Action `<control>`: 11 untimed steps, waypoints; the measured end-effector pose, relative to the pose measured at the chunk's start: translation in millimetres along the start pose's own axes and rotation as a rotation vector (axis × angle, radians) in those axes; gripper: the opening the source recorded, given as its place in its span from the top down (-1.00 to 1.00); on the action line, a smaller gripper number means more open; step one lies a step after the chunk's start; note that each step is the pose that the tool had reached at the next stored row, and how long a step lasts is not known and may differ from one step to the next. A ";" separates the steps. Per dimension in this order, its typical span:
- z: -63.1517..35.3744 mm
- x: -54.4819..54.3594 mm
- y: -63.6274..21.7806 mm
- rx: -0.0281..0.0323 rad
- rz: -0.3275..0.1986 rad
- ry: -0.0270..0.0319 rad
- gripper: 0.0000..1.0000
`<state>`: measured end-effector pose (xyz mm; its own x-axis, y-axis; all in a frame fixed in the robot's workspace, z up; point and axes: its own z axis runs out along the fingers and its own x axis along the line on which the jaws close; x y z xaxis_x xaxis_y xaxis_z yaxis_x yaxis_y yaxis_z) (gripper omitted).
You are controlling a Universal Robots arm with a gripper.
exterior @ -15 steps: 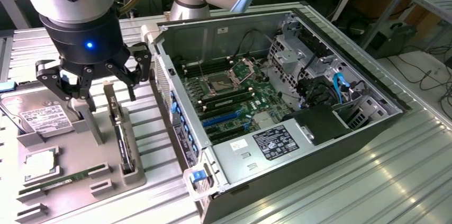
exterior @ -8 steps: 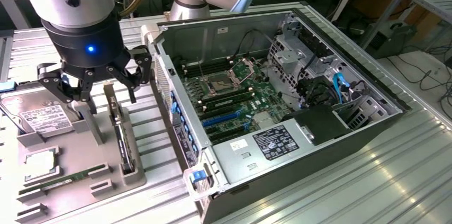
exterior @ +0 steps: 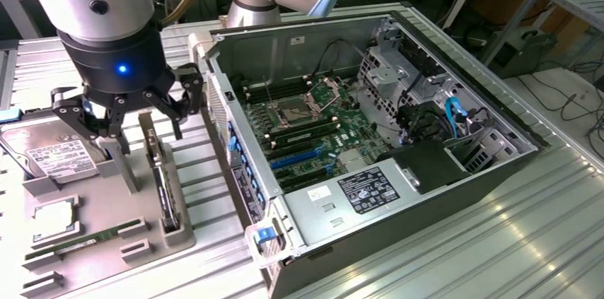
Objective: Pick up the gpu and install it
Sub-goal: 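Pick up the gpu and move the gpu toward the slot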
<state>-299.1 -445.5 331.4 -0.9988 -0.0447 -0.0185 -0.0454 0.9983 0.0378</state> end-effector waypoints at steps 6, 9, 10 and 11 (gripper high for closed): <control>3.3 0.1 -0.4 -0.0001 0.000 -0.0001 -0.33; 5.1 0.1 -0.6 -0.0001 0.000 -0.0001 -0.33; 5.4 0.1 -0.7 -0.0001 0.000 -0.0001 -0.33; 5.8 0.1 -0.7 0.0000 0.000 0.0000 -0.33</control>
<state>-299.1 -446.0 325.6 -0.9988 -0.0448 -0.0185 -0.0455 0.9983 0.0378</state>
